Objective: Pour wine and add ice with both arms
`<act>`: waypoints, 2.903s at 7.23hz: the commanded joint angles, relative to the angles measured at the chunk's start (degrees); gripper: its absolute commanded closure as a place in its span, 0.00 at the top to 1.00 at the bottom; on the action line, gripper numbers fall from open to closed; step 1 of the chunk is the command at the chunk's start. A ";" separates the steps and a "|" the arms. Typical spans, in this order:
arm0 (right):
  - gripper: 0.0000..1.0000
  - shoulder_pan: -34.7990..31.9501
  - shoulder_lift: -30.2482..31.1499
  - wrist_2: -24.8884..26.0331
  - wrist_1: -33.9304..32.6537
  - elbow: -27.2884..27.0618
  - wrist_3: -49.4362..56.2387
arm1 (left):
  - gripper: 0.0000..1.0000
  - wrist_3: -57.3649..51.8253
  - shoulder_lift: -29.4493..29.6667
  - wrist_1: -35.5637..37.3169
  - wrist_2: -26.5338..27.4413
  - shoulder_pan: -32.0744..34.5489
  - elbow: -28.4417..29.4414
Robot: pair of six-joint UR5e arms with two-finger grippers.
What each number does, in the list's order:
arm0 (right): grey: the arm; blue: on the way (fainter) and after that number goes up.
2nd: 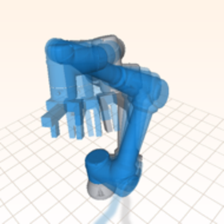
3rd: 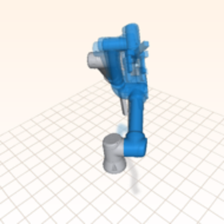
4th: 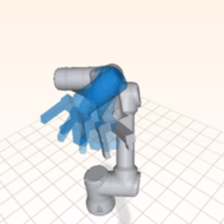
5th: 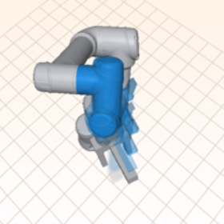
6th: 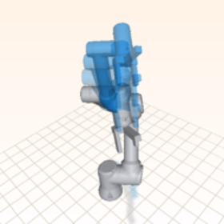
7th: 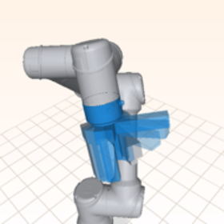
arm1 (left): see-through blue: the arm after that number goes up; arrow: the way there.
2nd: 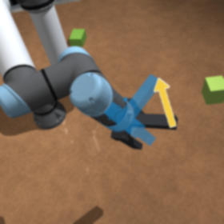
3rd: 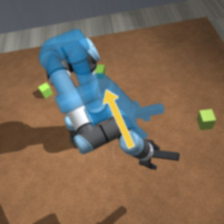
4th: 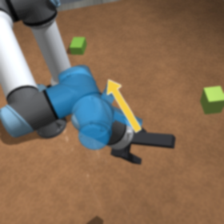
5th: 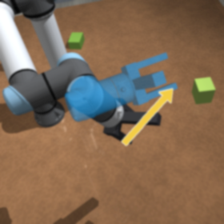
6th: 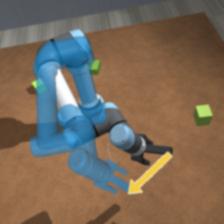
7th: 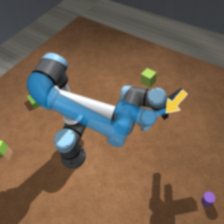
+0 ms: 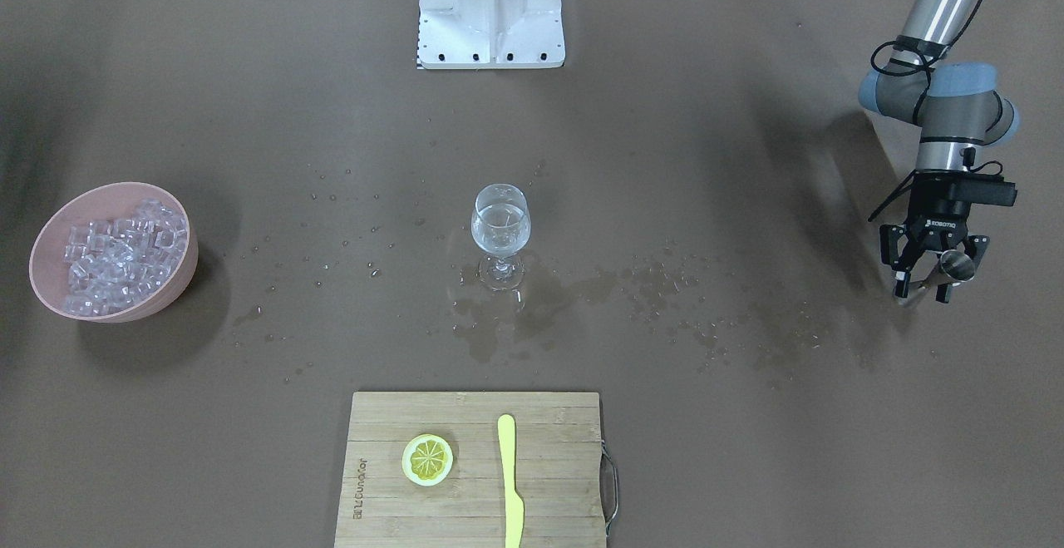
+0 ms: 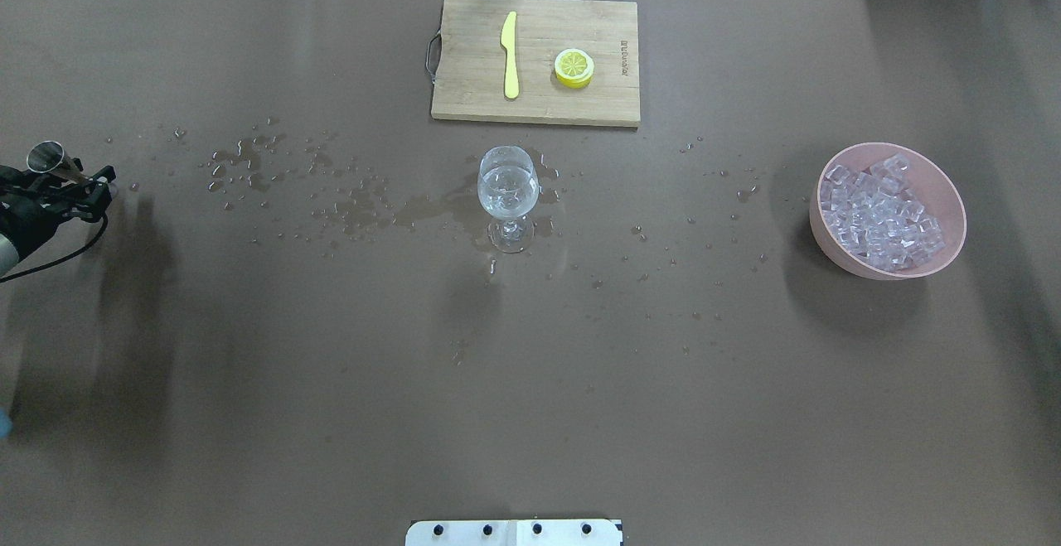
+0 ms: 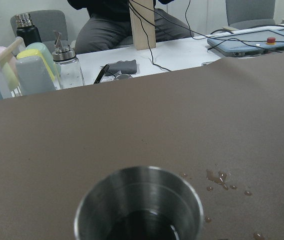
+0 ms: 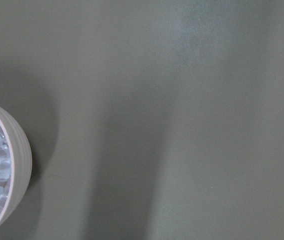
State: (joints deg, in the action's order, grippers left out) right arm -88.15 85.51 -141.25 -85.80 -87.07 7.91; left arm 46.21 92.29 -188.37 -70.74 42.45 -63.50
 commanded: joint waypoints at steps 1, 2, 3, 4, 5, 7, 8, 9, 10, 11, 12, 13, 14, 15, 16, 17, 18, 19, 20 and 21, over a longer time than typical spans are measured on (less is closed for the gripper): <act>1.00 0.00 0.00 -0.17 0.02 -0.20 0.00 | 0.00 0.72 -0.10 0.11 -0.01 0.00 -0.48; 1.00 0.00 0.00 -0.17 -0.06 -0.64 0.00 | 0.00 0.38 -0.10 0.20 -0.45 0.00 -0.92; 1.00 0.00 0.00 -0.17 -0.06 -0.73 -0.09 | 0.00 -0.32 -0.01 0.28 -0.97 0.00 -3.88; 1.00 0.00 0.00 -0.17 -0.06 -0.73 -0.09 | 0.00 -2.42 -0.70 -0.06 -6.37 0.17 -7.74; 1.00 0.00 0.00 -0.17 -0.06 -0.73 -0.09 | 0.00 -4.96 -0.10 0.11 -7.73 0.09 -11.87; 1.00 0.09 0.00 -0.08 -0.06 -0.20 -0.18 | 0.00 -4.12 3.57 3.70 -7.92 -0.09 -19.16; 1.00 0.09 0.00 -0.08 -0.15 -0.20 -0.26 | 0.00 -4.37 4.73 6.06 -7.40 -0.09 -21.03; 1.00 0.26 0.00 0.00 -0.24 -0.12 -0.26 | 0.00 -4.81 5.17 14.61 -4.52 -2.09 -26.88; 1.00 0.35 0.00 -0.08 -0.24 -0.11 -0.35 | 0.00 -5.33 5.44 27.75 -1.27 -5.42 -35.29; 1.00 0.35 0.00 -0.08 -0.24 -0.03 -0.35 | 0.00 -7.17 7.27 35.54 0.93 -8.76 -40.25; 1.00 0.35 0.00 0.09 -0.15 0.23 -0.35 | 0.00 -14.84 11.20 37.70 7.22 -13.75 -40.03; 1.00 0.52 0.00 0.09 -0.24 0.32 -0.35 | 0.00 -18.23 17.59 43.73 11.55 -18.24 -39.95; 1.00 0.61 0.00 0.01 -0.24 0.33 -0.35 | 0.00 -19.13 24.10 57.89 13.24 -18.54 -40.73; 1.00 0.79 -0.08 0.01 -0.15 0.41 -0.35 | 0.00 -22.79 25.99 63.25 13.52 -18.55 -41.69; 1.00 1.05 -0.17 0.09 -0.15 0.41 -0.35 | 0.00 -27.18 26.01 63.65 16.48 -19.76 -41.01; 1.00 1.14 -0.17 0.01 -0.15 0.41 -0.35 | 0.00 -31.75 26.44 65.92 18.17 -20.82 -40.91; 1.00 1.40 -0.17 0.09 -0.15 0.41 -0.35 | 0.00 -34.67 26.97 69.51 18.53 -20.83 -41.87; 1.00 1.58 -0.17 0.09 -0.15 0.41 -0.35 | 0.00 -38.00 28.80 73.02 18.53 -20.92 -41.97; 1.00 1.58 -0.17 0.09 -0.15 0.41 -0.35 | 0.00 -38.64 30.91 77.67 18.62 -20.92 -41.97; 1.00 1.67 -0.17 0.09 -0.15 0.41 -0.35 | 0.00 -38.82 32.93 83.81 18.62 -21.09 -41.79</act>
State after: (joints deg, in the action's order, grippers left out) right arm -86.58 85.34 -141.16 -85.96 -86.66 7.56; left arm 8.24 122.85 -111.09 -52.19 21.51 -105.38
